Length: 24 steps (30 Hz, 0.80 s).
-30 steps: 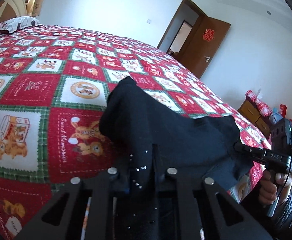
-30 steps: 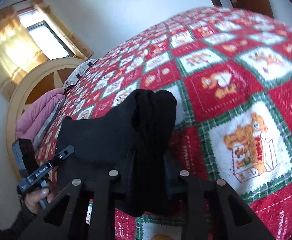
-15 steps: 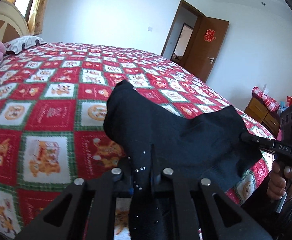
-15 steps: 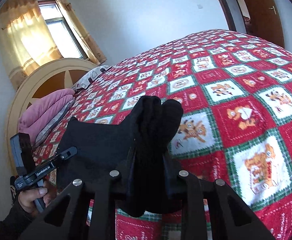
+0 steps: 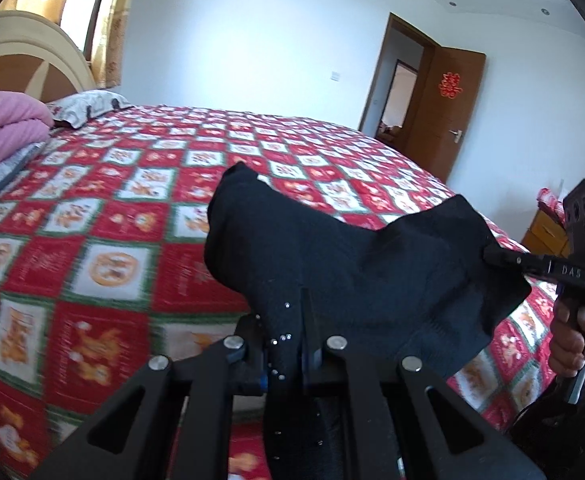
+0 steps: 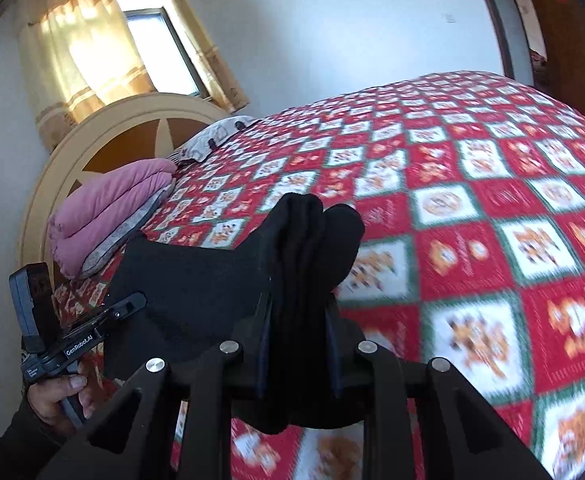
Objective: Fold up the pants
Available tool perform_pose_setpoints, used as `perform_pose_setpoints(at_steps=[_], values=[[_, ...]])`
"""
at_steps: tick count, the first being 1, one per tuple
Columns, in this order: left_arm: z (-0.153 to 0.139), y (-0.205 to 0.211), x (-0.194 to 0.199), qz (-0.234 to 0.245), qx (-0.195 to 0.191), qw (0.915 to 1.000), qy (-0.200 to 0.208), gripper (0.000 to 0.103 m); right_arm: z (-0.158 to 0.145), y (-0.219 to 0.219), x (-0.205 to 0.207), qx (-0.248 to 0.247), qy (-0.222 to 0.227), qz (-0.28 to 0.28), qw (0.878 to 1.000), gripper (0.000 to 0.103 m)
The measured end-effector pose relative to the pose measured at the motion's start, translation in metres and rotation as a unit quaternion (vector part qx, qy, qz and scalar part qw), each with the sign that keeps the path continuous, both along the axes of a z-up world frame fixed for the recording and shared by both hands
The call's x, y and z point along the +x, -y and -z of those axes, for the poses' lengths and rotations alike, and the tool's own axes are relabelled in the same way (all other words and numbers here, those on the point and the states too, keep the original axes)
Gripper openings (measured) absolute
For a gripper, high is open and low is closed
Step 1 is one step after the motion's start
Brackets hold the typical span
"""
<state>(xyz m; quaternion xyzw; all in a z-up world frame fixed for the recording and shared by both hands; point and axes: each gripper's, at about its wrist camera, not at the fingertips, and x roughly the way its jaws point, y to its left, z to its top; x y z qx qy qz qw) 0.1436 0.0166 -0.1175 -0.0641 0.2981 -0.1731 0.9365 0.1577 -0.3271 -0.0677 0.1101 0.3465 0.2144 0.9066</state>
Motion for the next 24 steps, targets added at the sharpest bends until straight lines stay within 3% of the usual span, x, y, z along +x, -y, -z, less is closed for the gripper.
perform_pose_setpoints(at_steps=[12, 24], values=[[-0.009, -0.058, 0.022, -0.061, 0.008, 0.9980, 0.017, 0.011, -0.017, -0.082, 0.065, -0.015, 0.007, -0.051, 0.999, 0.024], [-0.006, -0.112, 0.047, -0.116, 0.015, 0.9930, 0.016, 0.011, -0.008, -0.156, 0.133, -0.016, -0.006, -0.092, 0.996, 0.024]])
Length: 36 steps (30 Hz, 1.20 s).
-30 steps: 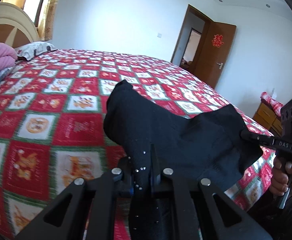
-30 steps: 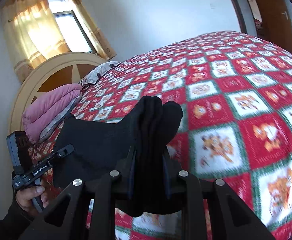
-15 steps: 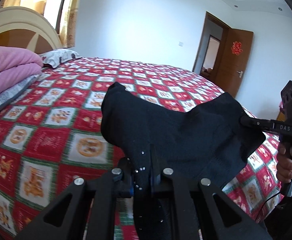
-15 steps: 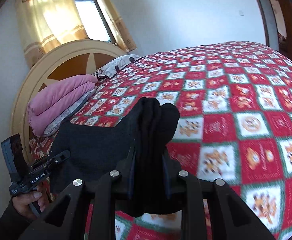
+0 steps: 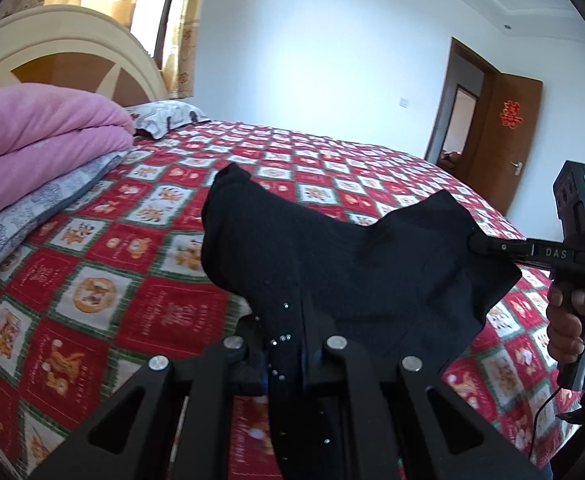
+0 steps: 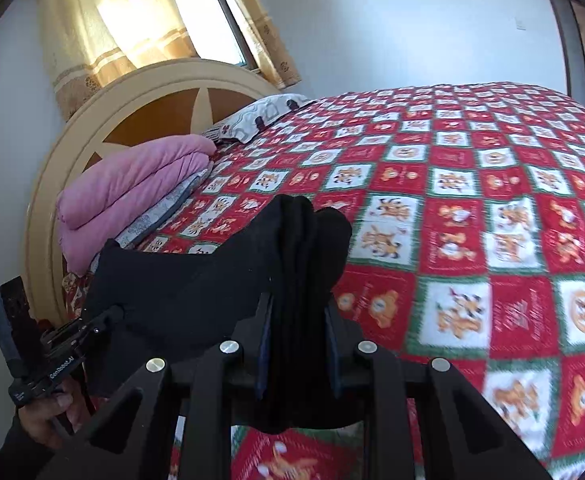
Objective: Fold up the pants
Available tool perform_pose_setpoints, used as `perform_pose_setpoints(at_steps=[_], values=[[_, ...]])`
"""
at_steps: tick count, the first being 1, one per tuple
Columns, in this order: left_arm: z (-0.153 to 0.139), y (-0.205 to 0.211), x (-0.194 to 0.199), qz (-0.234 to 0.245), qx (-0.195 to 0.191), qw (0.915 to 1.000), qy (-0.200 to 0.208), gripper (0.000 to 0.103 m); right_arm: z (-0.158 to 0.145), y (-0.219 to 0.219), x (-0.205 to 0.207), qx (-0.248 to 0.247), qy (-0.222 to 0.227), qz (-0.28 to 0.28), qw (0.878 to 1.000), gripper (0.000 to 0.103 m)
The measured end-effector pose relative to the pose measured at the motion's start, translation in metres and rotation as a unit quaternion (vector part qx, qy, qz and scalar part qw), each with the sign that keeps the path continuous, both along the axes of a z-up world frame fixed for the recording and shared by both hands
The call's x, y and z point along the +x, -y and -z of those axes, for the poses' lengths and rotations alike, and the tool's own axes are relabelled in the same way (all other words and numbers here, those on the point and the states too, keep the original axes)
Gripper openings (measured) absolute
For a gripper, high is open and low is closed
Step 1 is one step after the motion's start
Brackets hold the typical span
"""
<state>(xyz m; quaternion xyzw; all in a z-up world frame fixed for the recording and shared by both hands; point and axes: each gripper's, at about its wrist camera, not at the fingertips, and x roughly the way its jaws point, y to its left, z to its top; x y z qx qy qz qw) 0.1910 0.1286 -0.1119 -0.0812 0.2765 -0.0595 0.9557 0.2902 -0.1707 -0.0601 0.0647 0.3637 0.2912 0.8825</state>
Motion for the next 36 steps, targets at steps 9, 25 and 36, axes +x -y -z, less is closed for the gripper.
perform_pose_setpoints(at_steps=[9, 25, 36], values=[[0.028, -0.028, 0.018, -0.028, -0.004, 0.9990, -0.035, 0.011, 0.030, -0.047, 0.040, -0.014, -0.024, -0.024, 0.999, 0.024], [0.061, -0.032, 0.026, -0.049, 0.012, 0.9968, -0.061, 0.064, 0.081, -0.048, 0.067, -0.070, -0.078, 0.010, 0.995, 0.040], [0.048, -0.033, -0.010, -0.072, 0.013, 0.9946, -0.074, 0.077, 0.056, -0.016, 0.034, -0.077, -0.041, 0.068, 0.994, 0.055]])
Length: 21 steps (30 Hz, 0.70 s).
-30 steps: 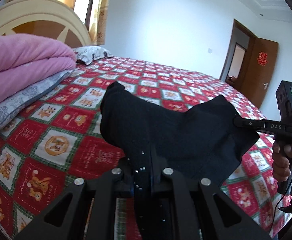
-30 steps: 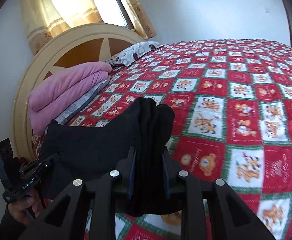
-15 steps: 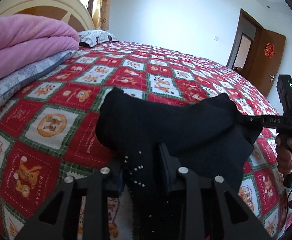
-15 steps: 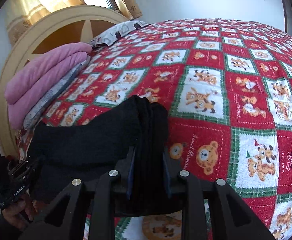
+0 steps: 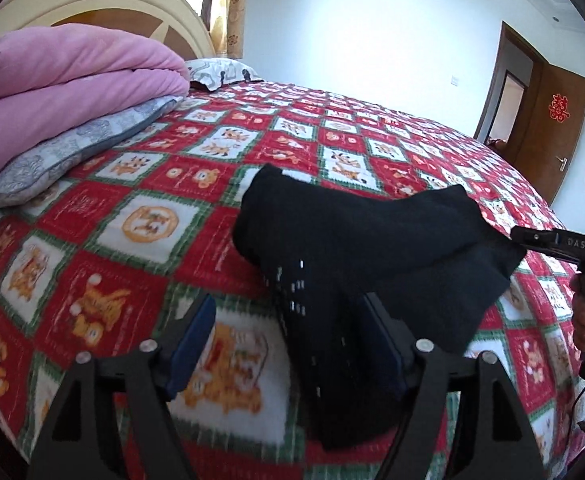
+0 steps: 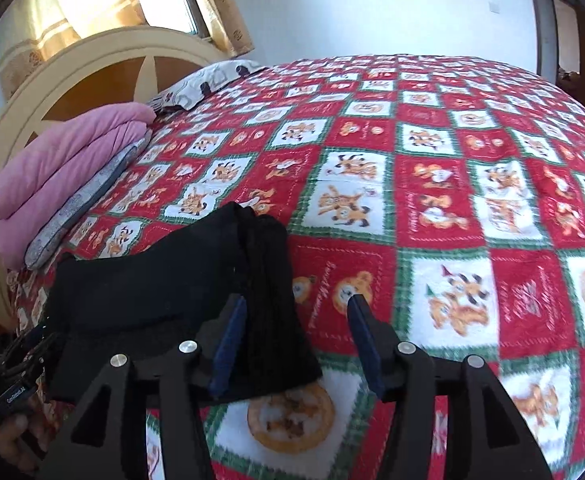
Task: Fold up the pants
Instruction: 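Lower the folded pants onto the quilt and open both tools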
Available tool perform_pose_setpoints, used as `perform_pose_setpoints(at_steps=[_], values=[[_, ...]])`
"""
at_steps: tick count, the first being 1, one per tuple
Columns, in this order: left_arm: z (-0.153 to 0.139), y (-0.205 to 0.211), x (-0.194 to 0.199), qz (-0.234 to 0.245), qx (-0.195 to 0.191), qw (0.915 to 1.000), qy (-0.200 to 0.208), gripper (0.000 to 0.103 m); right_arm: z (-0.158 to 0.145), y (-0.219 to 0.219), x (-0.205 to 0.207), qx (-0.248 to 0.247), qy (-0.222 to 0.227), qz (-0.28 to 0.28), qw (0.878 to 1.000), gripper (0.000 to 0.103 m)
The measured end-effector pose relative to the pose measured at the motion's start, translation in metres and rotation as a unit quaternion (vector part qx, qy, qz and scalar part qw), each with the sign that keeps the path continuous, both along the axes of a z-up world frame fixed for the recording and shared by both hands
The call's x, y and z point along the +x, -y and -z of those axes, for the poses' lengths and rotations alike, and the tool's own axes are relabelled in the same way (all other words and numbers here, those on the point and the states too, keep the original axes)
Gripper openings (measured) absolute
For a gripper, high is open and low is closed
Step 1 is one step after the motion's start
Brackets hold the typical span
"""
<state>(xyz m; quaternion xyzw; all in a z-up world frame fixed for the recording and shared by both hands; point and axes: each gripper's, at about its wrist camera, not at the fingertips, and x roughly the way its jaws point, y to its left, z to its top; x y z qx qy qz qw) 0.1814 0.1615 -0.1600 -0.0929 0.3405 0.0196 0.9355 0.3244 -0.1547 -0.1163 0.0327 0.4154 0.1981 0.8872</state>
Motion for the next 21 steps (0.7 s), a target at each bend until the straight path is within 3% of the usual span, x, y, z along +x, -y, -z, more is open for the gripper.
perform_pose_setpoints(at_steps=[5, 9, 16, 21], values=[[-0.014, 0.007, -0.028, -0.009, -0.020, 0.9996, 0.017, 0.077, -0.019, 0.010, -0.040, 0.008, 0.023, 0.009, 1.000, 0.055], [-0.032, 0.016, -0.044, -0.014, -0.027, 0.9986, 0.042, 0.085, -0.038, 0.011, -0.083, 0.001, 0.051, 0.011, 0.999, 0.055], [-0.059, 0.034, -0.077, -0.007, 0.001, 0.9962, 0.087, 0.093, -0.073, 0.009, -0.170, -0.011, 0.129, 0.006, 0.992, 0.063], [-0.072, 0.040, -0.091, 0.001, 0.008, 0.9939, 0.110, 0.096, -0.081, 0.013, -0.206, -0.009, 0.144, 0.008, 0.990, 0.064]])
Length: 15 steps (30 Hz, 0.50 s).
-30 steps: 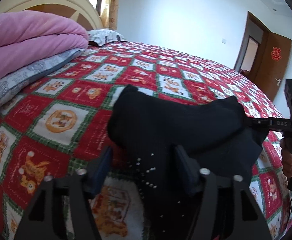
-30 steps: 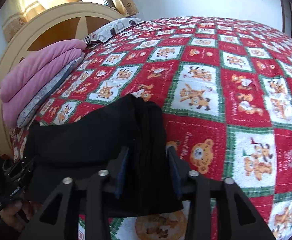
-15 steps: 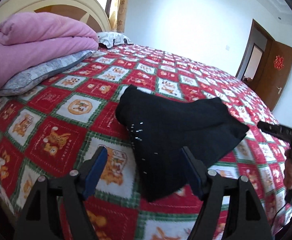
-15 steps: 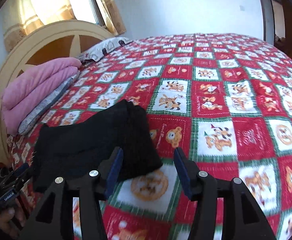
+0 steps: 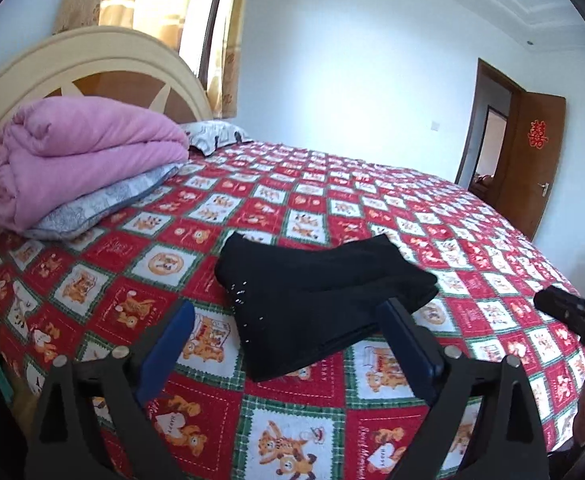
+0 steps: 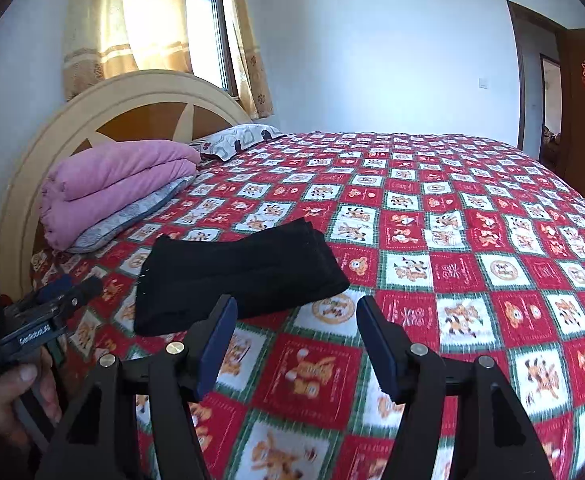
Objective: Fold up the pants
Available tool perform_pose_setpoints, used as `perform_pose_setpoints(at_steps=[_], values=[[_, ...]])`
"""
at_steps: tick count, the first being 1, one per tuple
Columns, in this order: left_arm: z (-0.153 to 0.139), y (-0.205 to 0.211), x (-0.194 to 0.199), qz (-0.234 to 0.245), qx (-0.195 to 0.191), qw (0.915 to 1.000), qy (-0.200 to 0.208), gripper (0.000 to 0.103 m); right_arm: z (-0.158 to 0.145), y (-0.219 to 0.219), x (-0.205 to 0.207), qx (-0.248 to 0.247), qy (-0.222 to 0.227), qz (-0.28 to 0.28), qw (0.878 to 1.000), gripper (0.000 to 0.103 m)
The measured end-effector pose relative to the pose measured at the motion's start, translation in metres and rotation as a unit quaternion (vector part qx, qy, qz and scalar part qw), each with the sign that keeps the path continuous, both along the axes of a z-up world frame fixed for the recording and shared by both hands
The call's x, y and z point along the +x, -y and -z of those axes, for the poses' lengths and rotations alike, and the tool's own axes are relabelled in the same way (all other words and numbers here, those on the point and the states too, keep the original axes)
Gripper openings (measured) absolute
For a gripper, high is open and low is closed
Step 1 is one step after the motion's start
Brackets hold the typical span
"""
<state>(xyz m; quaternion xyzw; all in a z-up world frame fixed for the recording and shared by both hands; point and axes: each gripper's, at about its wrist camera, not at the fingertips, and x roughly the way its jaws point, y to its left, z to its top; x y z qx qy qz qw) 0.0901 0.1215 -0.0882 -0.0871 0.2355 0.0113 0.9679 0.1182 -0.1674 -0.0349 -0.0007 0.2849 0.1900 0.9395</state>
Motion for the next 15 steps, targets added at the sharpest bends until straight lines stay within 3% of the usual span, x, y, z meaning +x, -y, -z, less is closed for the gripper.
perform_pose_setpoints(at_steps=[5, 15], values=[[-0.010, 0.007, -0.009, 0.009, -0.007, 0.9998, 0.016, 0.100, -0.003, 0.006, -0.021, -0.009, 0.004, 0.021, 1.000, 0.064], [-0.029, 0.029, -0.026, 0.025, 0.020, 0.9986, 0.041, 0.101, -0.019, 0.026, -0.067, -0.018, 0.029, 0.050, 0.998, 0.064]])
